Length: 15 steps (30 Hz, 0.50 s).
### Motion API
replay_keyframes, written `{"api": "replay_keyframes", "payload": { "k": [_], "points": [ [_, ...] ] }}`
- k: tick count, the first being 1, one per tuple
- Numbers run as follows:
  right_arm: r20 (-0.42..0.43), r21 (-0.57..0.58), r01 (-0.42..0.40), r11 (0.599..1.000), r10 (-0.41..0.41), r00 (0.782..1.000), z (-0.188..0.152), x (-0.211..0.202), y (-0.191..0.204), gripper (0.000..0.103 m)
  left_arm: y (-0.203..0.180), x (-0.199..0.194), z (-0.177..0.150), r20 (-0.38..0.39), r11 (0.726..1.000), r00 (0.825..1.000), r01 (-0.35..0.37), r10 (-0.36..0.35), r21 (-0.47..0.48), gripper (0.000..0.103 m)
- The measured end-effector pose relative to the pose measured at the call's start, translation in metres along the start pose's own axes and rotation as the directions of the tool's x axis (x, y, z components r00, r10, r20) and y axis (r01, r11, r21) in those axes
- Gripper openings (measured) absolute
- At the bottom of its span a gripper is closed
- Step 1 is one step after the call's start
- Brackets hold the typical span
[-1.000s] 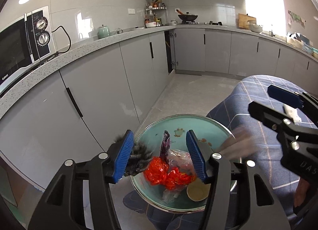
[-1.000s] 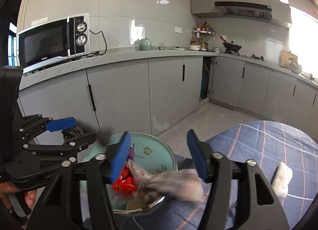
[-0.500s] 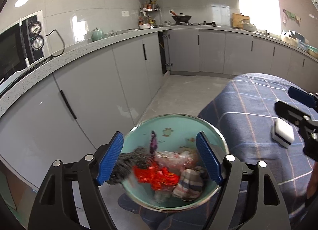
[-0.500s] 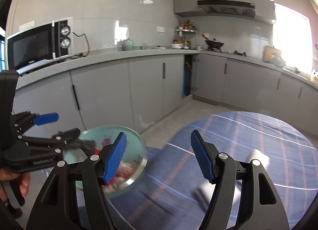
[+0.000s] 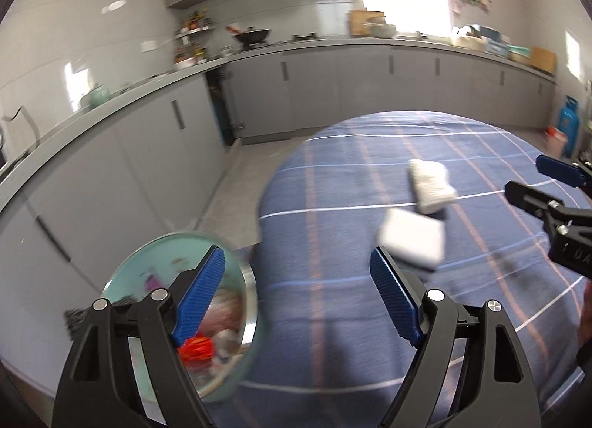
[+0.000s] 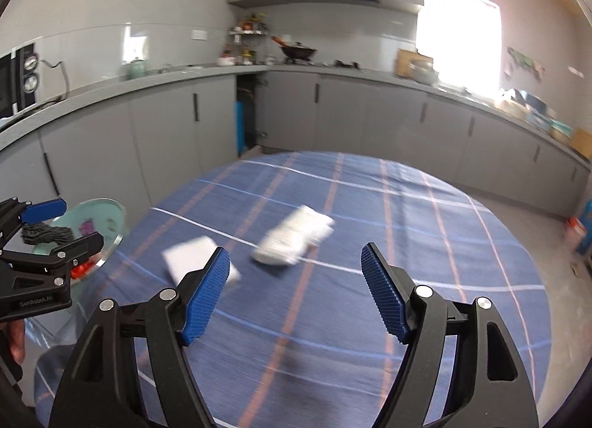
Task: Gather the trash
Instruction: 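Move both tools back over the table and grasp the white sponge with the left tool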
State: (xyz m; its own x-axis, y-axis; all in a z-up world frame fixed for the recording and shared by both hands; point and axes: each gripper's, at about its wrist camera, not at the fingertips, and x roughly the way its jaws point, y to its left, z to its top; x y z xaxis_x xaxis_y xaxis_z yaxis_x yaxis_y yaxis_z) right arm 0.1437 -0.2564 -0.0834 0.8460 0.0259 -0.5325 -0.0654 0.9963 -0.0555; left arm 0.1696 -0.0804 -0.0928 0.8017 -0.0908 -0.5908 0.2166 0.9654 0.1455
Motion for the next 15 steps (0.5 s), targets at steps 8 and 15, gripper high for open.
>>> {"api": "replay_keyframes", "payload": {
  "k": [8, 15],
  "points": [
    [-0.017, 0.045, 0.047, 0.998, -0.046, 0.999, -0.012, -0.004, -0.031, 0.078, -0.055, 0.022, 0.011, -0.041, 0.995, 0.996, 0.078, -0.076, 0.063, 0.081],
    [-0.015, 0.077, 0.069, 0.995, -0.068, 0.998, -0.012, -0.008, -0.05, 0.079, -0.083, 0.051, 0.011, -0.128, 0.986, 0.986, 0.125, -0.111, 0.106, 0.08]
  ]
}}
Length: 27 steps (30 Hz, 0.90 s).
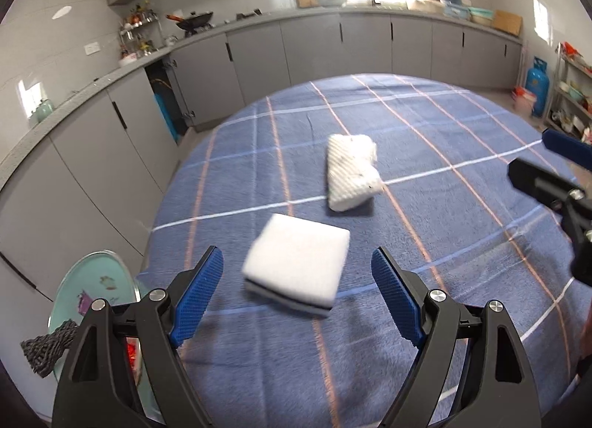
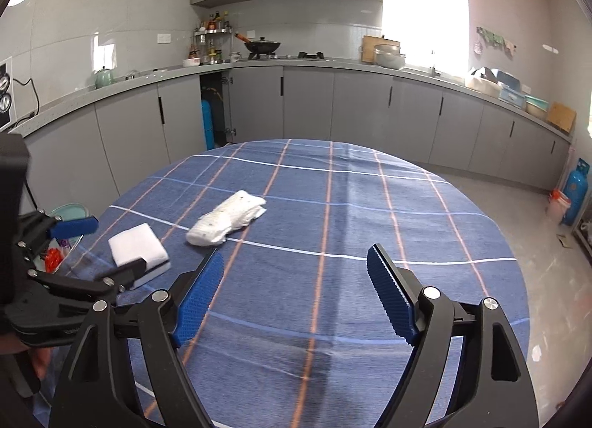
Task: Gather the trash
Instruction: 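Move both tools back over the table and grasp the white sponge with the left tool, then grasp the white cloth with the right tool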
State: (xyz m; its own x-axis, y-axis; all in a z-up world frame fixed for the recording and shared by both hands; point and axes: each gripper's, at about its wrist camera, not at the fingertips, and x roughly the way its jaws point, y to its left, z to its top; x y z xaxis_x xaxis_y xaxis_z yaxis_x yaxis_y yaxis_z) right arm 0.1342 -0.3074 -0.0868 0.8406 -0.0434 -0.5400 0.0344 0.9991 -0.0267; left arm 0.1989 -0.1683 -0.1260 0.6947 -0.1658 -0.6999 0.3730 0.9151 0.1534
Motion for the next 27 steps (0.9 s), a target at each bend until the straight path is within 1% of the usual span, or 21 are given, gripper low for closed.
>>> {"api": "replay_keyframes", "payload": {
  "k": [2, 3, 5, 6, 9, 10, 14, 17, 22, 27],
  "points": [
    [0.001, 0.004, 0.003, 1.0, -0.003, 1.0, 0.0, 0.0, -0.002, 0.079, -0.001, 0.006, 0.0, -0.017, 1.0, 1.0, 0.014, -0.014, 0.0, 0.076],
    [0.001, 0.006, 0.003, 1.0, -0.003, 1.0, 0.0, 0.0, -0.003, 0.079, 0.0, 0.009, 0.0, -0.028, 1.0, 0.999, 0.025, -0.025, -0.002, 0.067],
    [0.001, 0.007, 0.005, 1.0, -0.005, 1.0, 0.001, 0.001, -0.002, 0.08, 0.0, 0.011, 0.0, -0.03, 1.0, 0.999, 0.022, -0.022, 0.004, 0.062],
    [0.001, 0.008, 0.007, 1.0, -0.007, 1.0, 0.001, 0.002, -0.002, 0.08, 0.001, 0.011, -0.001, -0.03, 1.0, 0.999, 0.027, -0.026, 0.004, 0.053],
    [-0.003, 0.017, 0.007, 1.0, -0.007, 1.0, 0.003, 0.006, 0.0, 0.08, 0.013, 0.009, -0.001, -0.022, 0.999, 0.998, 0.051, -0.051, -0.019, 0.046],
    [-0.006, 0.022, 0.008, 1.0, -0.007, 1.0, 0.004, 0.008, 0.002, 0.08, 0.014, 0.008, -0.001, -0.018, 0.998, 0.998, 0.053, -0.053, -0.021, 0.045],
    [-0.017, 0.031, -0.006, 0.999, 0.006, 1.0, 0.011, 0.017, 0.01, 0.08, 0.03, -0.002, 0.003, 0.02, 0.999, 1.0, 0.021, -0.02, -0.041, 0.045],
    [-0.041, 0.029, -0.028, 0.999, 0.029, 0.999, 0.02, 0.031, 0.023, 0.08, 0.05, -0.005, 0.01, 0.041, 0.998, 0.999, -0.03, 0.032, -0.064, 0.045],
    [-0.124, 0.037, -0.06, 0.998, 0.064, 0.99, 0.034, 0.068, 0.045, 0.08, 0.077, -0.001, 0.018, 0.055, 0.99, 0.993, -0.103, 0.109, -0.097, 0.045],
    [-0.208, 0.068, -0.065, 0.996, 0.078, 0.975, 0.04, 0.108, 0.058, 0.079, 0.089, 0.004, 0.024, 0.073, 0.984, 0.987, -0.135, 0.144, -0.115, 0.045]
  ]
}}
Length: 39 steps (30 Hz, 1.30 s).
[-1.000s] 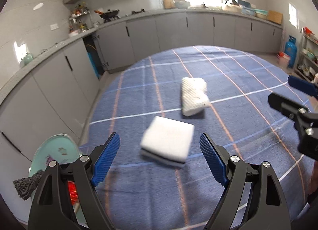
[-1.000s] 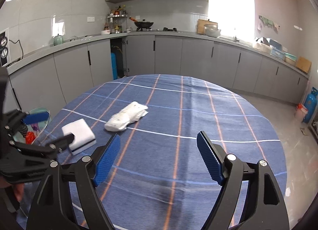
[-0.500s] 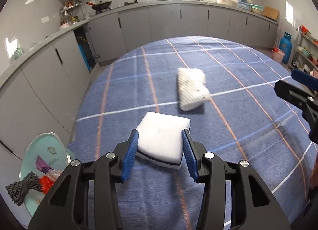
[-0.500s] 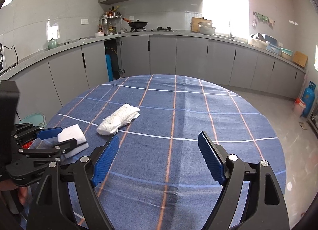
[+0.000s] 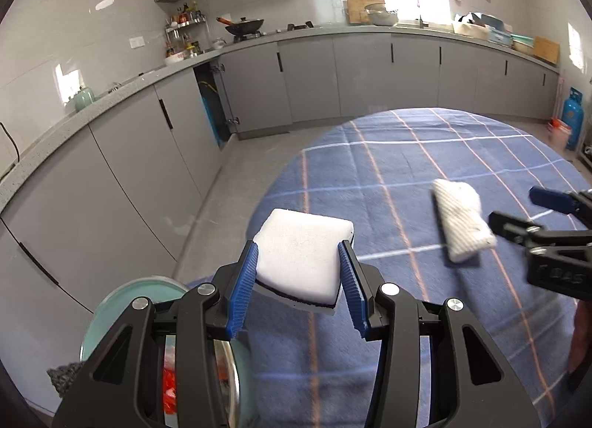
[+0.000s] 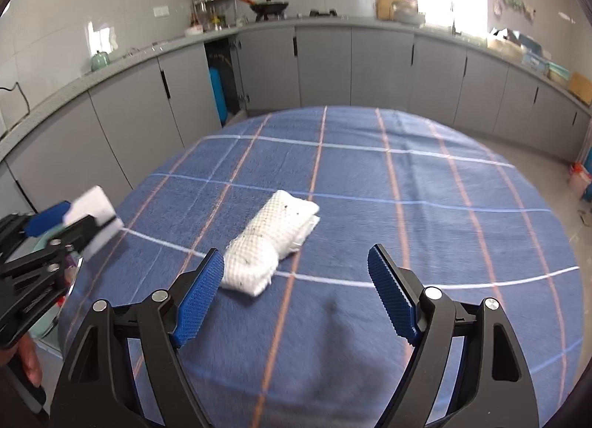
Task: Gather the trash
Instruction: 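Grasp the white cloth with the right tool, then carry the white sponge and white cloth over the teal bin with both tools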
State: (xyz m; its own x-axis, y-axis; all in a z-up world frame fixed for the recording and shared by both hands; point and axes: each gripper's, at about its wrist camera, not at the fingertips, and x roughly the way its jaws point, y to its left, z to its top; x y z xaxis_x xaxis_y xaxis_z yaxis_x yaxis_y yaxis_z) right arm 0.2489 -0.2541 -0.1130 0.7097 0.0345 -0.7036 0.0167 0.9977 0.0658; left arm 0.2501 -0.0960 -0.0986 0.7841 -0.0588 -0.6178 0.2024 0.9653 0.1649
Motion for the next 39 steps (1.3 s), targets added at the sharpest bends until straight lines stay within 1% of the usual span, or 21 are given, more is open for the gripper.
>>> {"api": "replay_keyframes", "payload": {
  "k": [1, 5, 6, 7, 8, 9, 10, 12, 14, 19, 23, 26, 32, 39],
  "points": [
    [-0.016, 0.009, -0.007, 1.0, 0.007, 1.0, 0.001, 0.007, 0.001, 0.078, 0.001, 0.001, 0.001, 0.002, 1.0, 1.0, -0.002, 0.002, -0.003, 0.045],
    [-0.074, 0.02, -0.022, 1.0, 0.024, 0.997, 0.002, 0.027, 0.005, 0.066, 0.007, 0.011, 0.005, -0.005, 1.0, 1.0, -0.004, 0.004, -0.014, 0.045],
    [-0.086, 0.023, -0.032, 0.999, 0.034, 0.996, 0.001, 0.03, 0.004, 0.059, 0.008, 0.014, 0.005, -0.01, 1.0, 1.0, -0.004, 0.004, -0.016, 0.045],
    [-0.1, 0.026, -0.048, 0.998, 0.051, 0.994, 0.0, 0.032, 0.005, 0.054, 0.009, 0.018, 0.005, -0.018, 1.0, 1.0, 0.002, -0.002, -0.021, 0.045],
    [-0.101, 0.027, -0.066, 0.997, 0.068, 0.993, 0.0, 0.032, 0.006, 0.043, 0.01, 0.02, 0.005, -0.023, 1.0, 1.0, 0.006, -0.006, -0.024, 0.045],
    [-0.102, 0.017, -0.077, 0.997, 0.078, 0.992, 0.0, 0.031, 0.008, 0.034, 0.01, 0.021, 0.004, -0.025, 1.0, 1.0, 0.007, -0.008, -0.025, 0.045],
    [-0.099, -0.002, -0.073, 0.997, 0.073, 0.992, 0.0, 0.029, 0.012, 0.032, 0.011, 0.022, 0.004, -0.024, 1.0, 1.0, 0.01, -0.011, -0.026, 0.045],
    [-0.09, -0.022, -0.078, 0.997, 0.075, 0.993, -0.001, 0.024, 0.017, 0.02, 0.013, 0.019, 0.003, -0.019, 0.999, 1.0, 0.018, -0.018, -0.032, 0.045],
    [-0.075, -0.026, -0.085, 0.996, 0.082, 0.994, -0.002, 0.018, 0.018, 0.017, 0.015, 0.015, 0.003, -0.01, 0.999, 1.0, 0.022, -0.023, -0.035, 0.045],
    [-0.022, -0.049, -0.09, 0.995, 0.089, 0.996, -0.008, -0.003, 0.02, 0.015, 0.016, -0.003, -0.004, 0.017, 0.999, 0.999, 0.028, -0.027, -0.045, 0.046],
    [0.024, -0.069, -0.104, 0.992, 0.106, 0.994, -0.01, -0.023, 0.024, 0.015, 0.021, -0.018, -0.011, 0.041, 0.998, 0.999, 0.012, -0.01, -0.057, 0.046],
    [0.034, -0.076, -0.131, 0.988, 0.134, 0.99, -0.011, -0.03, 0.03, 0.015, 0.026, -0.029, -0.015, 0.053, 0.997, 0.999, 0.006, -0.002, -0.074, 0.046],
    [0.058, -0.097, -0.163, 0.982, 0.17, 0.984, -0.012, -0.039, 0.045, 0.015, 0.035, -0.048, -0.025, 0.075, 0.997, 0.997, -0.03, 0.036, -0.072, 0.046],
    [0.069, -0.132, -0.202, 0.971, 0.212, 0.975, -0.013, -0.045, 0.068, 0.015, 0.054, -0.059, -0.032, 0.077, 0.993, 0.995, -0.056, 0.064, -0.099, 0.046]
  ]
}}
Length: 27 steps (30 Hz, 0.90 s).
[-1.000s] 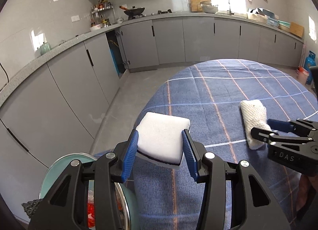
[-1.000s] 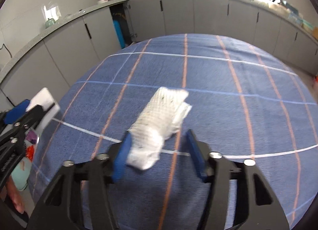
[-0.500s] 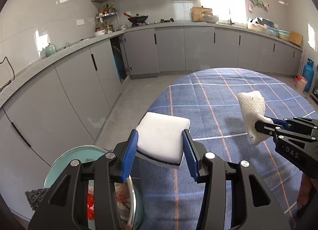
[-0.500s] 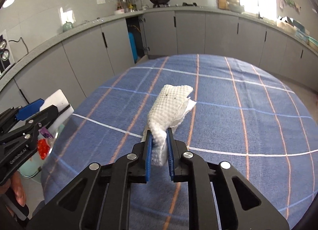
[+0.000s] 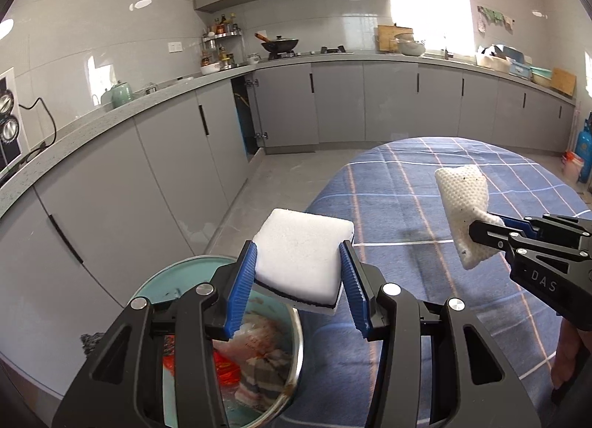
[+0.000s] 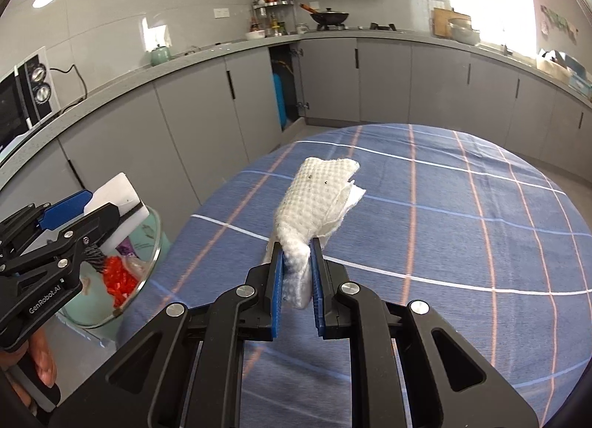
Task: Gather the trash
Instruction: 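Carry the white sponge and white cloth over the teal bin with both tools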
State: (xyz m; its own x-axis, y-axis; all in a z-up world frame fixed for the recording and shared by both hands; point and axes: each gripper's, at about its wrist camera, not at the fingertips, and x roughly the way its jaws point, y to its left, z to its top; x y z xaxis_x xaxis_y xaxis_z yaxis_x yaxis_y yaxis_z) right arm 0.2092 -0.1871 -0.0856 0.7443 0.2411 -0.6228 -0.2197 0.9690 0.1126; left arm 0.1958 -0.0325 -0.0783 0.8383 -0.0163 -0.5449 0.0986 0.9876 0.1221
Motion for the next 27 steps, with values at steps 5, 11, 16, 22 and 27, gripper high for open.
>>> {"api": "replay_keyframes", "payload": {
  "k": [5, 11, 16, 22, 27],
  "points": [
    [0.003, -0.026, -0.027, 0.999, 0.027, 1.0, 0.003, 0.004, 0.018, 0.015, 0.017, -0.006, -0.004, 0.002, 0.999, 0.999, -0.034, 0.035, -0.018, 0.046],
    [-0.001, -0.056, -0.062, 0.996, 0.062, 0.998, 0.006, 0.011, 0.038, 0.015, 0.039, -0.013, -0.012, -0.008, 0.996, 0.997, -0.08, 0.08, -0.043, 0.046],
    [-0.006, -0.088, -0.093, 0.992, 0.093, 0.996, 0.007, 0.015, 0.057, 0.015, 0.057, -0.017, -0.016, -0.015, 0.992, 0.994, -0.111, 0.11, -0.064, 0.047],
    [-0.014, -0.121, -0.121, 0.985, 0.12, 0.993, 0.007, 0.021, 0.078, 0.015, 0.072, -0.022, -0.021, -0.018, 0.986, 0.99, -0.142, 0.141, -0.085, 0.047],
    [-0.021, -0.14, -0.139, 0.98, 0.137, 0.99, 0.006, 0.025, 0.091, 0.015, 0.088, -0.024, -0.027, -0.027, 0.98, 0.986, -0.168, 0.166, -0.108, 0.047]
  ]
}}
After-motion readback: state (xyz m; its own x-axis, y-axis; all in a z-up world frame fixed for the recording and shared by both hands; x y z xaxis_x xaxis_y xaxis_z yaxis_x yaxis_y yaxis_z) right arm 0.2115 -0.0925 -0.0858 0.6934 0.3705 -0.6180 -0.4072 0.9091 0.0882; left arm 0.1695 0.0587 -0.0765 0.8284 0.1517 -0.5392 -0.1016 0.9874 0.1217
